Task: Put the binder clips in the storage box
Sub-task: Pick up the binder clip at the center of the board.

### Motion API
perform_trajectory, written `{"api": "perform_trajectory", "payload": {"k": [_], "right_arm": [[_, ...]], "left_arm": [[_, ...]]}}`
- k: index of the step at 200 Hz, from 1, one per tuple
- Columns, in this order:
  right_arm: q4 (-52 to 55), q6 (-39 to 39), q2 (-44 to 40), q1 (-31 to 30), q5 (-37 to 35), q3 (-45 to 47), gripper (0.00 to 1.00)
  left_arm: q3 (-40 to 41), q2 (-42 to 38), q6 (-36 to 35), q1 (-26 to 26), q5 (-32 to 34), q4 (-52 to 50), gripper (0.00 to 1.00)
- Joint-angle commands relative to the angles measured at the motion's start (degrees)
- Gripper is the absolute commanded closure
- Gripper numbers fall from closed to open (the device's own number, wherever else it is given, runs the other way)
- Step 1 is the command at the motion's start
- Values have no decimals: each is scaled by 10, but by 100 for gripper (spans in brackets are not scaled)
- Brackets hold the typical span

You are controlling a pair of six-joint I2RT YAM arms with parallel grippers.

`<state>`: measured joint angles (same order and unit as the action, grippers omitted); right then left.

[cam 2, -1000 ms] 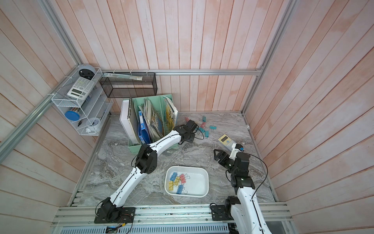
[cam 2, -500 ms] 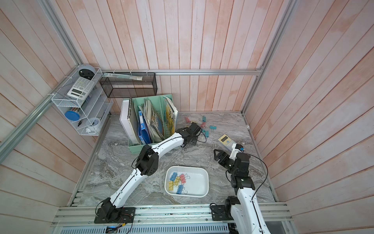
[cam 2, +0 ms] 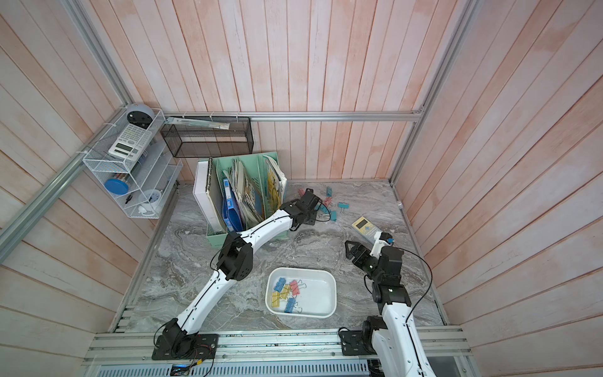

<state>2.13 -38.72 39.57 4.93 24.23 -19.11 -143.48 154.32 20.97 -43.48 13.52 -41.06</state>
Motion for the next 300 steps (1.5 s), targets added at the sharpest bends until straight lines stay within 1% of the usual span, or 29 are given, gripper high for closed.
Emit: {"api": "perform_trajectory", "payload": {"k": [1, 38, 75, 102, 123, 144, 165, 188, 210, 228, 244, 259, 274, 290, 300], "right_arm": [[-3, 10, -5, 2, -7, 6, 14], [-4, 9, -5, 2, -7, 6, 14], [-3, 9, -8, 3, -7, 6, 14], [0, 10, -12, 2, -7, 6, 14], [5, 12, -17, 3, -8, 5, 14], [7, 13, -23, 3, -11, 5, 14], [9, 14, -25, 2, -12, 6, 15], [8, 13, -25, 3, -10, 6, 14], [-5, 10, -25, 3, 5, 10, 14], [-33, 5, -27, 2, 46, 13, 14], [-75, -8, -37, 1, 77, 22, 14], [-142, -25, -53, -1, 99, 43, 14], [-206, -38, -74, -17, 107, 64, 15], [-242, -19, -110, -68, 76, 79, 16], [-246, 19, -136, -125, 19, 87, 17]], "left_arm": [[-12, 28, 16, 3, -30, 9, 49], [-7, 42, 24, 3, -66, -9, 59], [12, 38, 25, 1, -74, -17, 70], [32, 22, 21, -9, -72, -22, 75], [76, -16, 15, -20, -42, -6, 76], [130, -66, 13, -29, -36, 21, 76], [191, -133, 9, -41, -31, 51, 76], [256, -202, 14, -51, -47, 94, 76], [337, -275, 43, -55, -93, 148, 76], [409, -343, 86, -55, -125, 204, 76], [475, -403, 148, -54, -157, 271, 76], [526, -451, 236, -53, -175, 342, 76], [574, -488, 332, -54, -186, 422, 76], [625, -514, 455, -54, -187, 510, 76], [658, -524, 529, -55, -190, 579, 76]]}}
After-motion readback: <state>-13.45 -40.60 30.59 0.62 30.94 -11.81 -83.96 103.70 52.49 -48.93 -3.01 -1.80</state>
